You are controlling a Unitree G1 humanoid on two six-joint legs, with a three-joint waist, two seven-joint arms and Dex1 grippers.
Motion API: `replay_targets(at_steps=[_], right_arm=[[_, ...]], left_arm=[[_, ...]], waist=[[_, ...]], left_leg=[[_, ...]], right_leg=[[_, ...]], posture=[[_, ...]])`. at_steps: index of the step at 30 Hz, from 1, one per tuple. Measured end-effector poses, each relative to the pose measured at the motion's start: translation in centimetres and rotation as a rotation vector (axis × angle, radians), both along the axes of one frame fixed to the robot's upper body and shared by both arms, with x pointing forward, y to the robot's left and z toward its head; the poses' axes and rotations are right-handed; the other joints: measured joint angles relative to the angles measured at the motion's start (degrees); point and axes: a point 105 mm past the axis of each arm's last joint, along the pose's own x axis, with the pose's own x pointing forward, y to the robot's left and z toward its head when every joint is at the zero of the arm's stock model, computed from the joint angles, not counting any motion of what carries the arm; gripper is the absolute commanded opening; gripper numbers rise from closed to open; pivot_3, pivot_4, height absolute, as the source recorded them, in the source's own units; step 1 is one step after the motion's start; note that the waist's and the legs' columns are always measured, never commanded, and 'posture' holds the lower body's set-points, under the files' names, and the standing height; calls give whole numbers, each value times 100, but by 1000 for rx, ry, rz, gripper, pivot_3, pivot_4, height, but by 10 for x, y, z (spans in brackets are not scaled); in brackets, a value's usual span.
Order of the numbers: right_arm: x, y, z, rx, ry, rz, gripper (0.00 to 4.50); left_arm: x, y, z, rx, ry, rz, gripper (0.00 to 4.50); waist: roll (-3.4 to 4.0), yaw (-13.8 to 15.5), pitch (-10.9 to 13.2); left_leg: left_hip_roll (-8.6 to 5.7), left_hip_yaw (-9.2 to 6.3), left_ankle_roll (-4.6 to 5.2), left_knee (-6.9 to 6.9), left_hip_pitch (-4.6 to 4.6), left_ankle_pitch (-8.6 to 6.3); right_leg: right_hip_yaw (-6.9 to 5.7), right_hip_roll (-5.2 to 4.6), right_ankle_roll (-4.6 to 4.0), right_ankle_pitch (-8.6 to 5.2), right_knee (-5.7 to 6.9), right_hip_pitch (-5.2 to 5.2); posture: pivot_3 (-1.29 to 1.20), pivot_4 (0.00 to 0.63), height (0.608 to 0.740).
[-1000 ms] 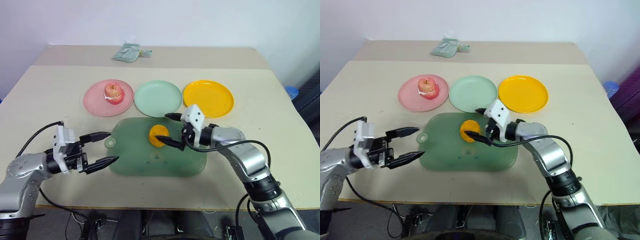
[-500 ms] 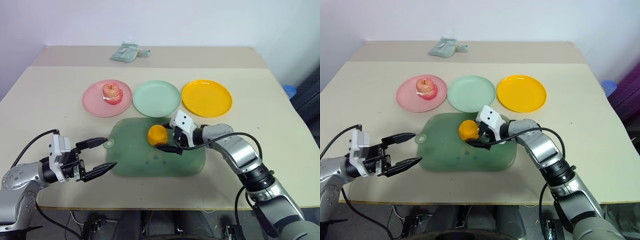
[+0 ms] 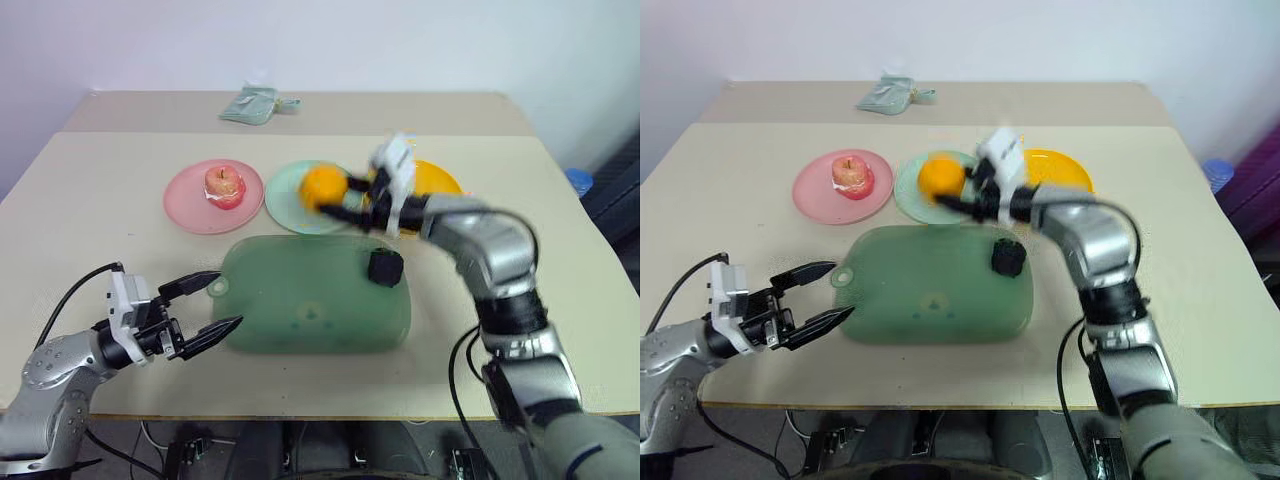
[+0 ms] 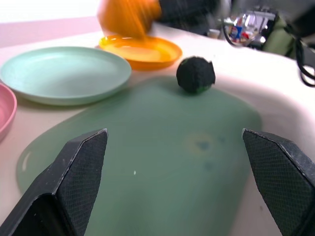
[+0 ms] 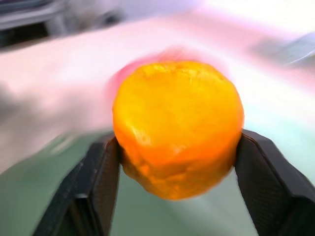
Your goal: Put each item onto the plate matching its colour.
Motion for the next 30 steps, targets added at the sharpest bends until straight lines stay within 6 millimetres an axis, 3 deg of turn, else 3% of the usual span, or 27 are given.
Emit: replay_targets(at_steps=[2,4,6,11,16,18,20,24,30], right_arm=[[22,-26,9,11,-17,-113,2829],[46,-60,0,-6,8,-253,2829],[63,-94,-24,-45,64,-377,2829],[74,-123,-78,-85,168,-482,2829],[73,-122,-106,-96,211,-501,2829],[73,-120,-105,-88,213,-490,3803],[73,-118,-104,-85,209,-475,4447],[74,-117,-97,-78,176,-463,4447],[67,-118,-70,-14,61,-394,4447]], left_arm=[[1,-3,-1,-11,3,6,4500],[2,-7,-1,-24,-4,11,4500],[4,-8,2,-32,-16,27,4500],[8,-9,6,-44,-38,62,4500],[7,-11,10,-40,-52,68,4500],[5,-11,10,-36,-53,66,4500],[5,-11,10,-35,-51,65,4500],[5,-11,11,-29,-50,57,4500],[6,-13,15,-38,-57,40,4500]], waist=[[0,-12,0],[-1,-12,-1],[0,-18,0],[10,-176,6],[13,-293,8],[13,-290,8],[13,-284,8],[14,-267,8],[17,-255,10]], left_leg=[[-3,4,0,0,1,0],[-5,6,-1,1,1,0],[-5,12,-4,-2,0,3],[0,24,-25,-5,-6,15],[4,24,-27,-5,-5,16],[4,24,-27,-5,-4,16],[4,23,-27,-5,-4,16],[2,22,-27,-3,-4,16],[3,19,-27,-4,-5,16]], right_leg=[[0,-2,0,0,-2,1],[0,-3,0,0,-2,3],[0,-3,0,0,-3,-1],[1,2,1,0,-1,-10],[1,4,1,0,1,-9],[1,4,1,0,1,-8],[1,4,1,0,1,-8],[1,3,2,1,1,-6],[1,3,2,1,0,-5]], posture=[[0,150,740],[0,150,740],[0,150,740],[0,150,740],[0,150,740],[0,150,740],[0,150,740],[0,150,740],[0,150,740]])
